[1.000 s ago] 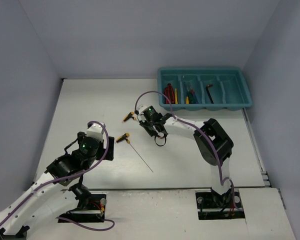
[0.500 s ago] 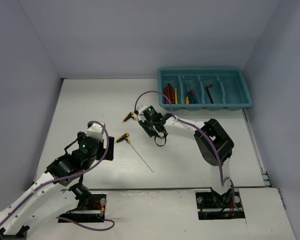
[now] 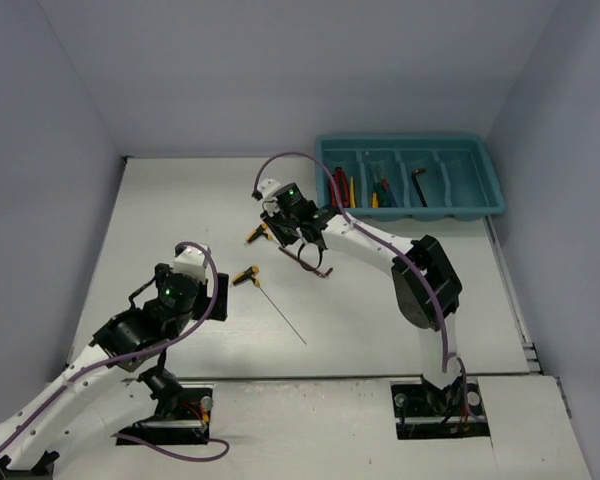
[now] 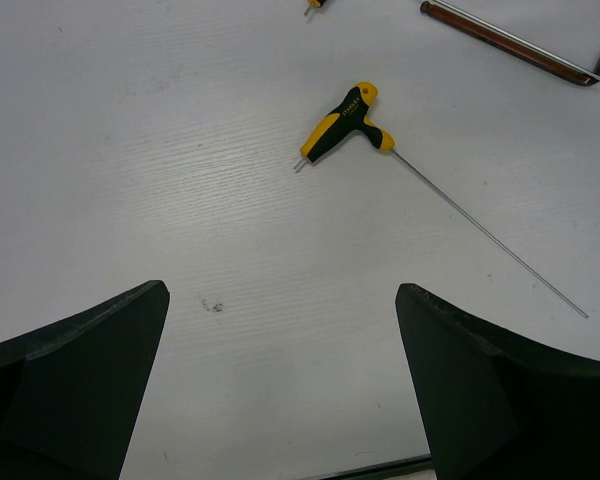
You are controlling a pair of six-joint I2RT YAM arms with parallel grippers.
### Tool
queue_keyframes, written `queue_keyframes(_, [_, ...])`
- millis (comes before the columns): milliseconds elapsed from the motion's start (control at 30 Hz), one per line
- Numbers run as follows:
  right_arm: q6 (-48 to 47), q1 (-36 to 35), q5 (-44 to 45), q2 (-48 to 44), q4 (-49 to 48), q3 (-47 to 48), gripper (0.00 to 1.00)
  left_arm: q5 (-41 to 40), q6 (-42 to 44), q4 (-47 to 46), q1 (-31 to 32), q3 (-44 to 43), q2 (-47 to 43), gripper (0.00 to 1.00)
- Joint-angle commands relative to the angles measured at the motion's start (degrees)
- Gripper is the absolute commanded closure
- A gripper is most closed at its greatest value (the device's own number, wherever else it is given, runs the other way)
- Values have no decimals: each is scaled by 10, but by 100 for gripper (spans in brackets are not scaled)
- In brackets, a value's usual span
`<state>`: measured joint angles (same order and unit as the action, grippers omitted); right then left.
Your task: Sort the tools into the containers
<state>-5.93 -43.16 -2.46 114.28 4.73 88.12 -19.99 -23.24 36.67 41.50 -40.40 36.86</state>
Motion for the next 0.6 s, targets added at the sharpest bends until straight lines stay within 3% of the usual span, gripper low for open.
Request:
queue_keyframes(0, [-16, -2, -12, 45, 5, 58, 77, -11, -9, -14, -4, -24, 2, 2])
queue_keyframes(567, [-28, -1, -24, 108, 14, 50, 78, -18, -11, -10, -4, -26, 3, 3])
